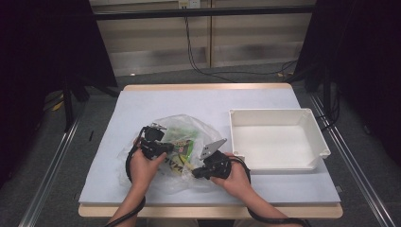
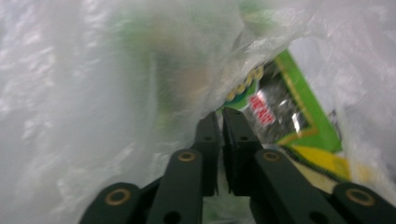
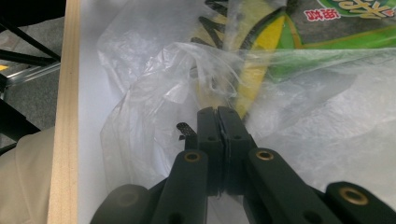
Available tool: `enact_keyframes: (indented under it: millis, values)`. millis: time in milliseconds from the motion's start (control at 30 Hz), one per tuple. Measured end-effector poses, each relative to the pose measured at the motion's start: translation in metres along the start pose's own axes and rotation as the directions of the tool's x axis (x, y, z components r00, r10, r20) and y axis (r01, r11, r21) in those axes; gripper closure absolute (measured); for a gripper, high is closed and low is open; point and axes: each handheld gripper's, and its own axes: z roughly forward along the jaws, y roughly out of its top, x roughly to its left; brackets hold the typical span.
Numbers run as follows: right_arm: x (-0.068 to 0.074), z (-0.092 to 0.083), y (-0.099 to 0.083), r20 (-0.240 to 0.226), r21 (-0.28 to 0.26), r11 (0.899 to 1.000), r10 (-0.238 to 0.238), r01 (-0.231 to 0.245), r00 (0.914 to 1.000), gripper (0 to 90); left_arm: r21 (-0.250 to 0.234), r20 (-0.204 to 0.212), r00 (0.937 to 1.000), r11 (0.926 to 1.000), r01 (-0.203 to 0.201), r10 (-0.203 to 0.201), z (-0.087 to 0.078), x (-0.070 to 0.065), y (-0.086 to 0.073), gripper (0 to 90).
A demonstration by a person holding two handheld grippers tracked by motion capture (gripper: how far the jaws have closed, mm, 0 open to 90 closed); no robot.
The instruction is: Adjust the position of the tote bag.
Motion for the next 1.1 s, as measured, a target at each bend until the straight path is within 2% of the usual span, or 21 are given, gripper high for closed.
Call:
enact_keyframes:
  millis: [33, 67, 100, 167, 200, 300, 333, 367, 400, 467, 500, 567, 700, 733, 767, 833, 867, 933, 967, 1000, 1100]
  values:
    - [0.000, 0.000, 0.000, -0.001, -0.002, 1.000, 0.001, -0.001, 1.0000, 88.3, 0.008, 0.007, 0.9998, 0.9997, 0.021, -0.021, -0.003, 0.003, -0.002, 89.9]
    - [-0.001, 0.000, 0.000, 0.003, -0.003, 1.000, 0.001, -0.001, 1.0000, 88.3, 0.019, 0.008, 0.9997, 0.9996, 0.021, -0.021, -0.007, 0.007, -0.004, 90.0]
    - [-0.001, 0.000, 0.000, 0.005, -0.001, 1.000, 0.001, -0.001, 1.0000, 88.3, 0.025, 0.016, 0.9990, 0.9988, 0.042, -0.042, -0.010, 0.009, -0.008, 90.0]
    - [-0.001, 0.001, 0.000, 0.006, 0.001, 1.000, 0.006, -0.006, 1.0000, 88.2, 0.035, 0.018, 0.9989, 0.9984, 0.044, -0.044, -0.013, 0.011, -0.010, 90.0]
    - [0.000, 0.001, -0.001, 0.022, 0.010, 1.000, 0.020, -0.021, 0.9995, 88.2, 0.047, 0.024, 0.9983, 0.9976, 0.052, -0.053, -0.019, 0.018, -0.016, 90.0]
    - [-0.002, 0.002, -0.003, 0.016, 0.009, 0.999, 0.032, -0.032, 0.9994, 88.4, 0.081, 0.014, 0.9988, 0.9956, 0.046, -0.047, -0.027, 0.023, -0.025, 90.0]
    - [-0.003, 0.003, -0.003, 0.020, 0.010, 0.999, 0.037, -0.037, 0.9991, 88.6, 0.101, -0.002, 0.9994, 0.9944, 0.034, -0.034, -0.029, 0.025, -0.028, 90.0]
    - [-0.003, 0.003, -0.004, 0.017, 0.007, 0.999, 0.042, -0.042, 0.9990, 88.7, 0.100, -0.009, 0.9993, 0.9942, 0.037, -0.037, -0.030, 0.026, -0.031, 90.0]
    - [-0.004, 0.002, -0.004, 0.017, 0.006, 0.999, 0.045, -0.045, 0.9988, 88.8, 0.116, -0.002, 0.9993, 0.9926, 0.037, -0.037, -0.031, 0.029, -0.034, 90.0]
    - [-0.005, 0.002, -0.005, 0.022, 0.006, 0.998, 0.055, -0.055, 0.9982, 88.9, 0.120, 0.009, 0.9978, 0.9907, 0.065, -0.066, -0.028, 0.033, -0.041, 90.0]
    - [-0.005, 0.002, -0.005, 0.023, 0.006, 0.999, 0.054, -0.054, 0.9983, 88.9, 0.133, 0.019, 0.9976, 0.9892, 0.063, -0.066, -0.027, 0.036, -0.044, 90.0]
    - [-0.006, 0.001, -0.005, 0.028, 0.004, 0.998, 0.057, -0.057, 0.9980, 88.8, 0.103, 0.040, 0.9946, 0.9906, 0.091, -0.095, -0.026, 0.038, -0.048, 90.0]
    - [-0.006, -0.001, -0.006, 0.045, 0.006, 0.998, 0.062, -0.063, 0.9971, 88.7, 0.123, 0.033, 0.9970, 0.9902, 0.065, -0.070, -0.027, 0.037, -0.048, 90.0]
    - [-0.007, -0.001, -0.006, 0.046, 0.005, 0.998, 0.063, -0.063, 0.9970, 88.7, 0.133, 0.034, 0.9963, 0.9883, 0.074, -0.079, -0.028, 0.036, -0.048, 90.0]
    - [-0.007, -0.002, -0.007, 0.050, 0.009, 0.997, 0.070, -0.071, 0.9963, 88.7, 0.141, 0.030, 0.9971, 0.9880, 0.064, -0.069, -0.029, 0.036, -0.048, 90.0]
    - [-0.008, -0.004, -0.008, 0.061, 0.006, 0.998, 0.069, -0.070, 0.9957, 88.7, 0.125, 0.040, 0.9945, 0.9880, 0.091, -0.097, -0.029, 0.037, -0.049, 90.0]
    - [-0.008, -0.004, -0.008, 0.059, 0.006, 0.997, 0.071, -0.071, 0.9958, 88.6, 0.135, 0.048, 0.9953, 0.9879, 0.076, -0.083, -0.029, 0.039, -0.050, 90.0]
    - [-0.009, -0.005, -0.009, 0.054, 0.001, 0.997, 0.071, -0.071, 0.9960, 88.6, 0.137, 0.048, 0.9956, 0.9879, 0.073, -0.081, -0.030, 0.039, -0.050, 90.0]
    - [-0.009, -0.005, -0.009, 0.055, 0.002, 0.998, 0.069, -0.069, 0.9961, 88.4, 0.118, 0.046, 0.9946, 0.9892, 0.088, -0.094, -0.028, 0.037, -0.049, 90.0]
    - [-0.008, -0.005, -0.009, 0.064, 0.005, 0.998, 0.065, -0.066, 0.9958, 88.4, 0.130, 0.054, 0.9955, 0.9890, 0.071, -0.078, -0.028, 0.037, -0.049, 90.0]
    - [-0.009, -0.005, -0.009, 0.064, 0.010, 0.998, 0.069, -0.070, 0.9956, 88.4, 0.071, 0.094, 0.9918, 0.9943, 0.080, -0.087, -0.032, 0.036, -0.045, 90.0]
